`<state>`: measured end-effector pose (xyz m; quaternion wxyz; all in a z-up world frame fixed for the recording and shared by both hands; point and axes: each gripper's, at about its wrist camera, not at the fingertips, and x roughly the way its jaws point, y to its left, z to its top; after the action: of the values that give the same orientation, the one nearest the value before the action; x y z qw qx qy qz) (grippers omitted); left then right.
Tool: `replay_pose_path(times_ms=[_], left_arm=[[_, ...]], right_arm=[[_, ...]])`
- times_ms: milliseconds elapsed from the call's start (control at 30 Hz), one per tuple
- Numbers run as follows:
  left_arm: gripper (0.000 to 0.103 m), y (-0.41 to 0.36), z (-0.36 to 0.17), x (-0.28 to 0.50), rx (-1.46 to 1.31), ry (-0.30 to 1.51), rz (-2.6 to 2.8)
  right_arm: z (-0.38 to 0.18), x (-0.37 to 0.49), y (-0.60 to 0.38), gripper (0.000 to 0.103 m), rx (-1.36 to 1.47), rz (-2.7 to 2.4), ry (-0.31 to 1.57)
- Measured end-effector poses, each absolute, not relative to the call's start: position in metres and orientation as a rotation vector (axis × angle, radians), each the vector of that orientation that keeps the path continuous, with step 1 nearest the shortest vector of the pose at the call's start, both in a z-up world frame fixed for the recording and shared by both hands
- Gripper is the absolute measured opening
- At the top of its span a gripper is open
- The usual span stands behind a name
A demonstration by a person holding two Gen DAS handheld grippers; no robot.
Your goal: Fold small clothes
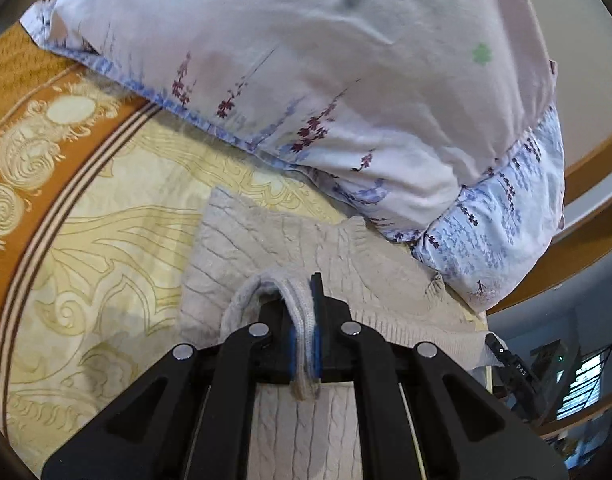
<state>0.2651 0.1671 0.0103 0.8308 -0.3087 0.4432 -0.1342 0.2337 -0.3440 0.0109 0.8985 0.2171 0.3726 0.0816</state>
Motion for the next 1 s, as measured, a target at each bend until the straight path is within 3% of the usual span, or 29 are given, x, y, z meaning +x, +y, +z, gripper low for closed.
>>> replay_pose_path(times_ms=[67, 100, 133, 167, 200, 233, 367, 500, 633, 1000], left_arm=[[0.007, 0.166, 0.009, 0.269, -0.663, 0.946, -0.289], [0.008, 0.166, 0.008, 0.271, -0.666, 0.95, -0.284], [0.013, 0.166, 0.008, 0.273, -0.677, 0.951, -0.282], [0.018, 0.168, 0.007, 0.275, -0.71, 0.954, -0.283], [0.032, 0.17, 0.007, 0.276, -0.733, 0.949, -0.284], [0.044, 0.173, 0.007, 0.277, -0.758, 0.94, -0.278], [0.057, 0.184, 0.026, 0.268, -0.739, 0.878, -0.249], [0.057, 0.188, 0.039, 0.248, -0.661, 0.86, -0.268], [0.055, 0.184, 0.042, 0.223, -0.552, 0.863, -0.277], [0.05, 0.176, 0.028, 0.191, -0.432, 0.905, -0.269]], right_arm=[[0.009, 0.242, -0.343, 0.01, 0.467, 0.159, 0.789], [0.008, 0.247, -0.343, 0.018, 0.476, 0.157, 0.803], [0.007, 0.25, -0.343, 0.034, 0.49, 0.159, 0.817], [0.007, 0.254, -0.343, 0.044, 0.509, 0.158, 0.827], [0.008, 0.254, -0.344, 0.057, 0.514, 0.147, 0.82], [0.01, 0.253, -0.345, 0.058, 0.515, 0.141, 0.806], [0.028, 0.236, -0.361, 0.058, 0.519, 0.132, 0.738], [0.032, 0.21, -0.379, 0.057, 0.512, 0.108, 0.711], [0.025, 0.192, -0.389, 0.048, 0.5, 0.104, 0.736], [0.001, 0.171, -0.381, 0.038, 0.437, 0.103, 0.811]])
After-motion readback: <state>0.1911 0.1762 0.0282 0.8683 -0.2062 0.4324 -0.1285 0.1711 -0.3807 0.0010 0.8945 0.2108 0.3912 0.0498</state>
